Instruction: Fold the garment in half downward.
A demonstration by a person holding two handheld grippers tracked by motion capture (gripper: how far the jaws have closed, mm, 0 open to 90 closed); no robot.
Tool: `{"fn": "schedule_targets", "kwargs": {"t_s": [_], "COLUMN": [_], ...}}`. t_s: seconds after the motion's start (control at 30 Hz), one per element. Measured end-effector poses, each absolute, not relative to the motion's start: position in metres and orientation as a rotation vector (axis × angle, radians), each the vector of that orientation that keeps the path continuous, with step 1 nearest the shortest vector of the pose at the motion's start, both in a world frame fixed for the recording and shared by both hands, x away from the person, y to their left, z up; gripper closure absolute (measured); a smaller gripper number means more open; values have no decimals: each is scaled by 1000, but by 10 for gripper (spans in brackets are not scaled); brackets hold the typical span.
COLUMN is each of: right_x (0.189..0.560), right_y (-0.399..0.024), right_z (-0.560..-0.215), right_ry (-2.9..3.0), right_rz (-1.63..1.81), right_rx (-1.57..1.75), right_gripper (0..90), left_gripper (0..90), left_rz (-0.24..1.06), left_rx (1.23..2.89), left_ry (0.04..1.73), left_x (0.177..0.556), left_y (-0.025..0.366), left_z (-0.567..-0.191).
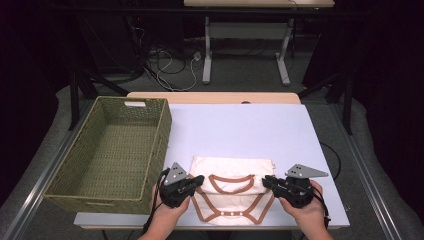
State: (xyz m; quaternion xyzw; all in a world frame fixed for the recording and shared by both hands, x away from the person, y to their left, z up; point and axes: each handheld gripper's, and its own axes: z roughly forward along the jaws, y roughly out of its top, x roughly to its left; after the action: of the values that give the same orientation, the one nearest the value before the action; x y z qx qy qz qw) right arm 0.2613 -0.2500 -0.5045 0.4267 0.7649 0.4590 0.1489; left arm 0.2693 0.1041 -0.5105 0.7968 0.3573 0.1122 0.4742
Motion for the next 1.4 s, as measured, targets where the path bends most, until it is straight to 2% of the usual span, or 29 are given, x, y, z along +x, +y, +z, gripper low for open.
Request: {"fn": "schedule_targets", "kwargs": {"t_s": [0.53, 0.93, 1.4], "right_x": [237, 230, 229], "right_y": [-247, -252, -253], "right_z": [-522, -533, -531], "right_ry": [2267, 2301, 2352], "right_rz": [1266, 1275, 1270], "right_rx": [1198, 1232, 1215], "right_gripper": [787, 787, 787], "left_gripper": [893, 893, 894], "left_rz": [195, 158, 137], "left_rx": [1998, 2044, 2020], "left_ry": [895, 820, 853], "left_x": [245, 236, 231], "left_y": [111, 106, 111], "left_z": [-536, -538, -538]}}
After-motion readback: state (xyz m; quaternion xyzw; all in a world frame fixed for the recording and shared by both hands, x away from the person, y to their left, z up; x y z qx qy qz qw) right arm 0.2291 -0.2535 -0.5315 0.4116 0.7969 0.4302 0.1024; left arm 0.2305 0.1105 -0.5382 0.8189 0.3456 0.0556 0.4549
